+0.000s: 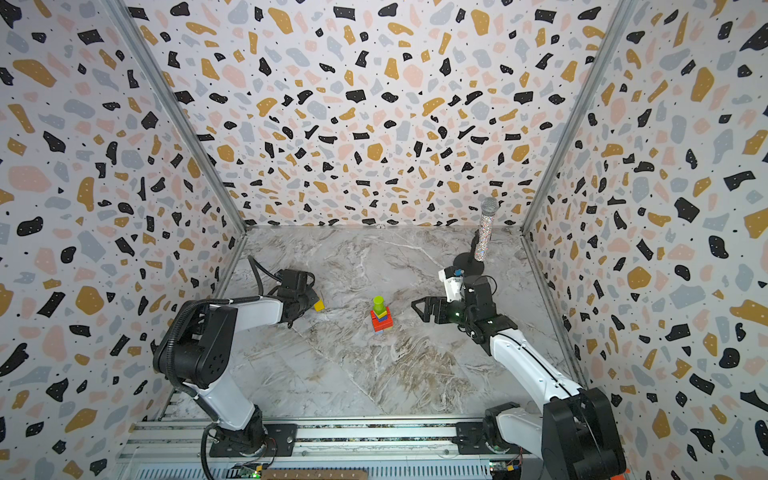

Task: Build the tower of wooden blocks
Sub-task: 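Lower the left gripper onto the yellow block and close on it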

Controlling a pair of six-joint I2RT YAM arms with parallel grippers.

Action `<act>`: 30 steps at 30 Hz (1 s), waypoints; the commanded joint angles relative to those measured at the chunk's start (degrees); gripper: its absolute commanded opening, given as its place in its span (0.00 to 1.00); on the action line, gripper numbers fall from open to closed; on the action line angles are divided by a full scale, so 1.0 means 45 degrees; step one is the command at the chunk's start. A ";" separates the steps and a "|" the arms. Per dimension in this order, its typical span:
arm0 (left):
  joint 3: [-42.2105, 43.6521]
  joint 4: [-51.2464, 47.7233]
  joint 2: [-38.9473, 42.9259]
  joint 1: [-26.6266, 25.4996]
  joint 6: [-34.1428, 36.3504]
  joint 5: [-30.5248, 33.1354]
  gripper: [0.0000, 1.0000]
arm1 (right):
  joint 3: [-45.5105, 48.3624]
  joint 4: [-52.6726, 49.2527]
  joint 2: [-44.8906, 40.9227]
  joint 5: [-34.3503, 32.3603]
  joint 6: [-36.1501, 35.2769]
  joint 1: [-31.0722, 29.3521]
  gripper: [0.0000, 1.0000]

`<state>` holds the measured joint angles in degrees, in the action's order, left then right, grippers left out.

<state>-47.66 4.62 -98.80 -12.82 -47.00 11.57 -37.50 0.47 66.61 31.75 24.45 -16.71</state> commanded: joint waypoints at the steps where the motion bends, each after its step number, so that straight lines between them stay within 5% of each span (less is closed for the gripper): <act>1: -0.0229 -0.0538 0.0776 0.0017 0.0512 0.0605 0.34 | 0.0022 0.0305 0.0076 0.0356 0.0079 0.0061 0.99; 3: -0.0268 -0.0803 0.1149 0.0017 0.0627 0.0651 0.43 | 0.0026 0.0316 0.0118 0.0367 0.0104 0.0046 0.99; 9: 0.0239 -0.0821 0.2121 -0.0313 0.0436 0.0246 0.50 | 0.0078 0.0306 0.0102 0.0094 0.0158 0.0041 0.99; 17: -0.1023 -0.2119 0.1380 -0.1425 0.0860 0.1187 0.67 | 0.0246 0.0226 -0.0166 0.0034 0.0102 0.0022 0.99; 30: -0.2065 -0.3161 -0.0258 -0.1448 0.1217 0.1587 0.58 | 0.0509 0.0359 -0.0386 0.0111 0.0114 0.0022 0.99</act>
<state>-56.01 -9.13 -99.18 -19.51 -42.57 17.54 -35.14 1.37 66.37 31.92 24.64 -16.71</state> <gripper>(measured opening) 0.580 0.991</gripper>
